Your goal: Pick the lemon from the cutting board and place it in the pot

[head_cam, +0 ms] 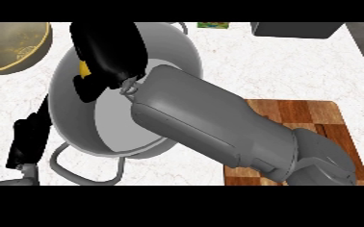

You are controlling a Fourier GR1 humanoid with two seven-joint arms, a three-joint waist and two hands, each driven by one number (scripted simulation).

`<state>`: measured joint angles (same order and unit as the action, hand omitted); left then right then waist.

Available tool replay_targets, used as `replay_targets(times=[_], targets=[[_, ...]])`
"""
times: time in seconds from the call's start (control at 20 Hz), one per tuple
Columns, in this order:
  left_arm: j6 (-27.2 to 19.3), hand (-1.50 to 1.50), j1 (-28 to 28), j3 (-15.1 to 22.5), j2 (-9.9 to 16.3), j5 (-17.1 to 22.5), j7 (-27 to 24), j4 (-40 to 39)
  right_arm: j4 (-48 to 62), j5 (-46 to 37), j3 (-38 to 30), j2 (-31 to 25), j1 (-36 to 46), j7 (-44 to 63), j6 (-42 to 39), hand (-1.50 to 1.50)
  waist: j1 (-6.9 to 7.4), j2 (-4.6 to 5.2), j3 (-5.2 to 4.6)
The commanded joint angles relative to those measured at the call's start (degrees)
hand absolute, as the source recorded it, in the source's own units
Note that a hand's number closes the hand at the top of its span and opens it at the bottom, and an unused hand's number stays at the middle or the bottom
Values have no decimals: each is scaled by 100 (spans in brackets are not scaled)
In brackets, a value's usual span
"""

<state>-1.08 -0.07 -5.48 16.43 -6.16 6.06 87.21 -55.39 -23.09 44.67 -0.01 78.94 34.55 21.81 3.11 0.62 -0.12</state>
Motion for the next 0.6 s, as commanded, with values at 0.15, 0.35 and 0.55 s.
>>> replay_targets(times=[0.15,0.35,0.55], targets=[[-114,0,-223,300,-202,-225,336,186,1491,319,493,1,289,-799,277,150,172,49,-4],[61,0,-535,200,-83,-96,271,21,1701,1037,332,1,49,-1208,370,150,346,117,-7],[290,0,-440,105,20,52,-13,-236,1933,1610,82,1,18,-1488,252,-150,468,165,-14]])
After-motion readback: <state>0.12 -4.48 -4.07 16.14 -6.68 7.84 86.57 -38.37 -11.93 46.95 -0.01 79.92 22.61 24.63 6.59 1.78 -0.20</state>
